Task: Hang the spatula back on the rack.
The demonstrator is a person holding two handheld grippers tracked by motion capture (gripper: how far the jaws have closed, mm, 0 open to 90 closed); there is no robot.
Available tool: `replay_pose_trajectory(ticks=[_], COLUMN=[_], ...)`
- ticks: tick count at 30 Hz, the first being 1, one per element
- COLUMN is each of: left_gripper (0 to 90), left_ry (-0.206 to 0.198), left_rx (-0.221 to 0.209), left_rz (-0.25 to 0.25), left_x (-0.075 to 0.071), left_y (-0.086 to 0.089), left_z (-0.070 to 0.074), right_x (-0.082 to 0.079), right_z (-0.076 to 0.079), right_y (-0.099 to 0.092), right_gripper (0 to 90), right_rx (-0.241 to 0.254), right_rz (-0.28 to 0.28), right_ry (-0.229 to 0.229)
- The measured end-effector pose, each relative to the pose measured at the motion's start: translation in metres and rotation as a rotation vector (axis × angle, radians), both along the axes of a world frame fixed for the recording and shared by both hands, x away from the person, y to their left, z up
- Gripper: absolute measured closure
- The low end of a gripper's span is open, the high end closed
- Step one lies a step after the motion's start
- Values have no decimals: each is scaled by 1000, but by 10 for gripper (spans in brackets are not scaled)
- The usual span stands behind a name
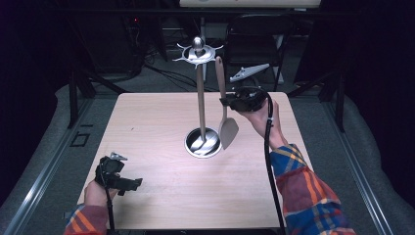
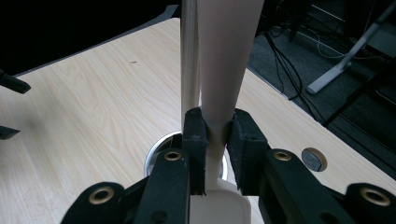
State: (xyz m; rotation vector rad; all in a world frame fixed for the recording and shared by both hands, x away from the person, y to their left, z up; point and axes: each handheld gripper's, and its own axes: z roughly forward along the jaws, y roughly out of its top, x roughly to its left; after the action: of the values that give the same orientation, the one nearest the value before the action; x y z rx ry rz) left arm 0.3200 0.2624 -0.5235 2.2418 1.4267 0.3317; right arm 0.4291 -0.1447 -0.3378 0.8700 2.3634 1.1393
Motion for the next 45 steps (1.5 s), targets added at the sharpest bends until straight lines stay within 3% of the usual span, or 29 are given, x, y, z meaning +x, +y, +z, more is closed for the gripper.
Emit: replay_pose_trajectory(ticks=[39, 45], left_gripper=[0, 0], left_ry=[0, 1], left_rx=[6, 7], left_rz=[-9, -11], left_x=[-1, -1], left_y=[0, 0], left_z=[1, 1], right_x=[6, 6], right_z=[-10, -10], right_y=[9, 8], right_gripper=[766, 700], right_rx=[58, 67], right_rz=[11, 7], right_ry=[1, 7])
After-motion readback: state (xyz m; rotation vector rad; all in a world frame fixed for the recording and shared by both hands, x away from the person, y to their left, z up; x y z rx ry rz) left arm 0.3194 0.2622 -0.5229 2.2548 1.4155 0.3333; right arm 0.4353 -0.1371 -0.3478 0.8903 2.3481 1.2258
